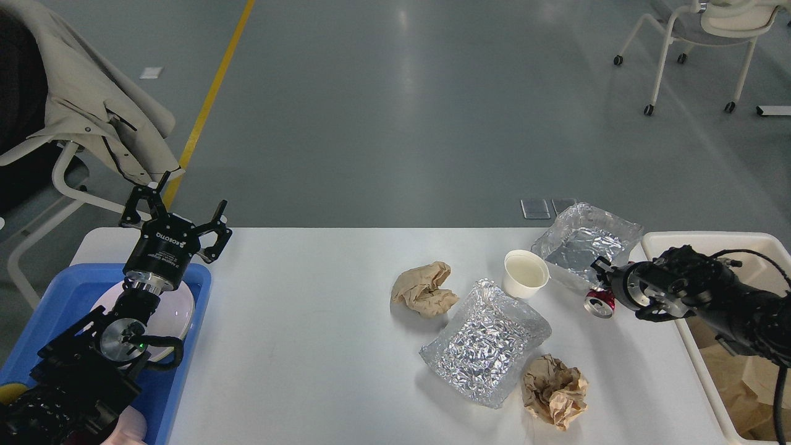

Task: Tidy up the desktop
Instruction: 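Lift the clear plastic bag and drop it into the white bin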

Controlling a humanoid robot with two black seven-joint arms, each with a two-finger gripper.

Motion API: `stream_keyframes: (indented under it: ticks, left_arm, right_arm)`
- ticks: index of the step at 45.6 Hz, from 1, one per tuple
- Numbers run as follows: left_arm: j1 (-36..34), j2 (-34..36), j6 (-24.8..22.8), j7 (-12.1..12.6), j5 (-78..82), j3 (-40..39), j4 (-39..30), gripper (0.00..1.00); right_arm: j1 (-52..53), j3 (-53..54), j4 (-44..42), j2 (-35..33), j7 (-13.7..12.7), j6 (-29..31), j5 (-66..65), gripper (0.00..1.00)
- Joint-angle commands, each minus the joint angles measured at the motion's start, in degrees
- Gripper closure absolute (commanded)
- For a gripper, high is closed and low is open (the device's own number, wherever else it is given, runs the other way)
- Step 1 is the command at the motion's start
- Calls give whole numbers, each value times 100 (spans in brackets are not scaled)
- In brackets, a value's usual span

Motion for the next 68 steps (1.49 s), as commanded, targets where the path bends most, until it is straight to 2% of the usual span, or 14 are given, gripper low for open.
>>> stream_keyframes:
  ticks: [1,9,17,26,31,40,48,52,57,63,68]
  left_arm:
    - [0,0,0,0,0,0,-1,0]
    - [0,0,0,0,0,0,-1,0]
    - [0,0,0,0,0,0,-1,0]
    - [0,0,0,0,0,0,-1,0]
    - [0,0,0,0,0,0,-1,0]
    - [0,0,0,0,0,0,-1,0]
    - [0,0,0,0,0,0,-1,0]
    - [0,0,0,0,0,0,-1,0]
    - [0,0,0,0,0,0,-1,0]
    - [0,0,0,0,0,0,-1,0]
    - [0,0,0,0,0,0,-1,0]
  right_arm:
    - [625,-404,220,-565,120,642,-23,100]
    - [2092,-1397,659,-1409,445,1626,-40,100]
    - [4253,-2645,1283,-1998,875,2778,-304,100]
    - [6487,-3174,2311,-2543,937,3973,-1068,100]
    - [7024,-3191,2787,-2825,920,4053,-1525,100]
    - [7008,-3270,2761,-3264,928,4018,-2070,100]
    - [6297,-3262,2393,-3923,946,3615,-2650,100]
    - [5568,-3209,2032,-4222,1130,3132,-2712,100]
    - [4102,-3148,1593,-4197,1543,1894,-2686,100]
    - [1966,-2893,986,-3881,1640,250,-2493,100]
    - [208,-2235,319,-3371,1658,-253,-1809,100]
